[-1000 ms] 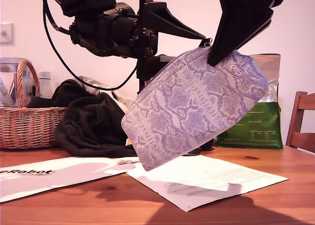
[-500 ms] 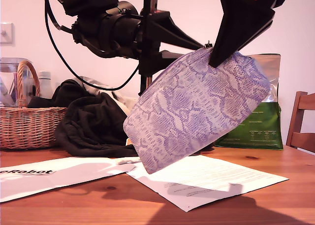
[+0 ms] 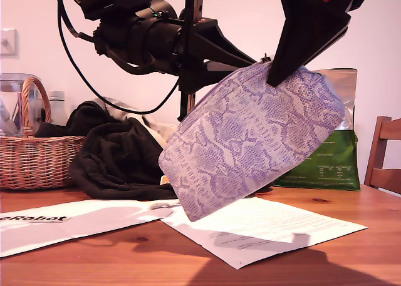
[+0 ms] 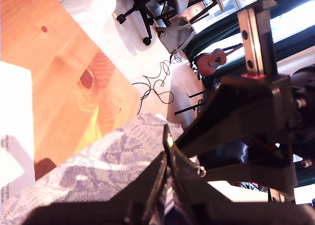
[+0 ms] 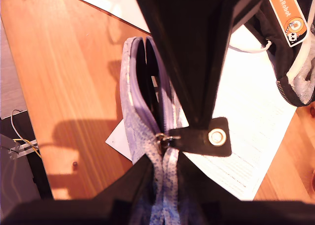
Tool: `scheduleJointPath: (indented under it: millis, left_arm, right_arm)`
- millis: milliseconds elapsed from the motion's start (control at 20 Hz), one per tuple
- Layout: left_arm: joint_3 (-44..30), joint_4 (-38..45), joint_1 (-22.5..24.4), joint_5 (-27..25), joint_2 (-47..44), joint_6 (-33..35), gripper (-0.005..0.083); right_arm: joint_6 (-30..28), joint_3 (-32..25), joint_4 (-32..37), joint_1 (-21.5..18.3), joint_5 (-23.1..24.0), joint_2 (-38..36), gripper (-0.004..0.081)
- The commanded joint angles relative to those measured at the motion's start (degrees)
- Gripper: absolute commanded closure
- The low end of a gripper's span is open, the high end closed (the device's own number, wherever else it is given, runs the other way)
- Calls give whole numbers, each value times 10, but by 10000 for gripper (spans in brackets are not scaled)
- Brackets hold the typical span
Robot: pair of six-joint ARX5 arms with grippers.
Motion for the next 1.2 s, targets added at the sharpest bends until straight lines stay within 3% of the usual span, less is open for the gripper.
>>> scheduleJointPath:
  millis: [0,600,900,950,1100,1150]
  left_arm:
    - [-2,3,12,-7,9,-3,794]
    - [-2,-26,56,-69,8,-4,794]
    - [-2,-20,62,-64,8,-10,782]
    - [-2,-20,60,-64,8,-16,740]
    - [-2,-4,46,-44,9,-28,450]
    - [-2,8,44,-33,9,-45,426]
  right_arm:
    - [1,-2,12,2,-4,-7,782]
    - [75,-2,9,0,41,-7,782]
    - [76,-2,11,-3,40,-7,782]
    - [74,-2,11,-2,38,-7,782]
    - [45,-2,14,1,21,-7,782]
    - [21,-2,15,5,19,-7,782]
